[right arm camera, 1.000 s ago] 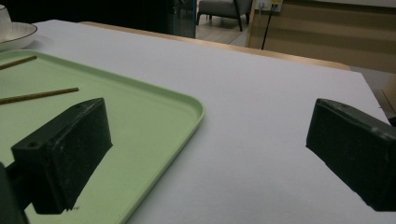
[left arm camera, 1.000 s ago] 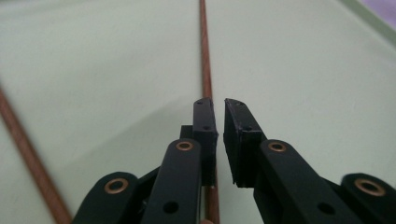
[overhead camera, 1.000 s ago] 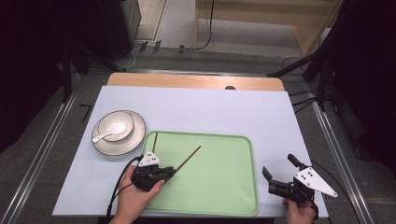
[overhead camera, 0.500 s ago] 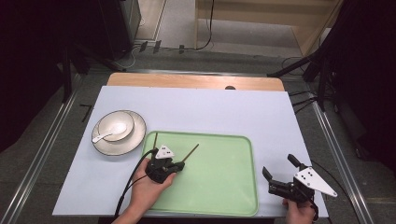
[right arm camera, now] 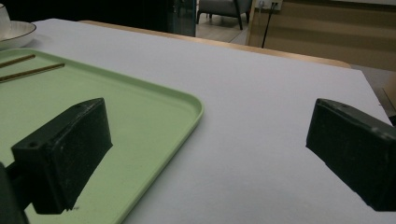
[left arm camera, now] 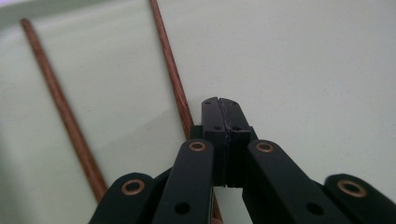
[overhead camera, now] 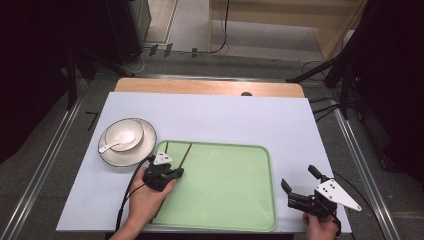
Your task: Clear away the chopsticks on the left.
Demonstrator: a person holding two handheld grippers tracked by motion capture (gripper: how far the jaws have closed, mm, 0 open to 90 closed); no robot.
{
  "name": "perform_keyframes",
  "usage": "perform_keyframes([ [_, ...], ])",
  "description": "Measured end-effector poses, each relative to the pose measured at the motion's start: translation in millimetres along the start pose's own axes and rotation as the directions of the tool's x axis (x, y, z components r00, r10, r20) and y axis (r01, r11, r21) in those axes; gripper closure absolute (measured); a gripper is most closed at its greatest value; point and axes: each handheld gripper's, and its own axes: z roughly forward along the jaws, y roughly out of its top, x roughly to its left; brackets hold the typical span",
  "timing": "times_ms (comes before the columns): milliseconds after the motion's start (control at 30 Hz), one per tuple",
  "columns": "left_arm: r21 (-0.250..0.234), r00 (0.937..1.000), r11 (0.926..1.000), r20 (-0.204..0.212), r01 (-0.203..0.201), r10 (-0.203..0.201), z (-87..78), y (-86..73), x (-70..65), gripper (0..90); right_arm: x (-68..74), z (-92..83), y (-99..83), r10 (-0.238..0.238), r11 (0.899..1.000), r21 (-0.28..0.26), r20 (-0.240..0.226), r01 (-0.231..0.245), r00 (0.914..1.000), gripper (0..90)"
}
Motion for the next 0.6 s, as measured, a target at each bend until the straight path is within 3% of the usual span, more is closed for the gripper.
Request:
perform_keyframes([
  [300, -0.014, 0.9993, 0.9992, -0.013, 0.036, -0.036, -14.7, -7.1, 17.6, 90.0, -0.7, -1.0, 0.1, -0.002, 1.0, -0.004, 0.0, 0.002, 1.0, 0.1],
  [600, -0.035, 0.9977, 0.9971, 0.008, 0.068, -0.067, -23.8, -13.1, 29.8, 90.0, -1.4, -1.0, -0.1, -0.001, 1.0, -0.004, 0.002, 0.001, 1.0, 0.1],
])
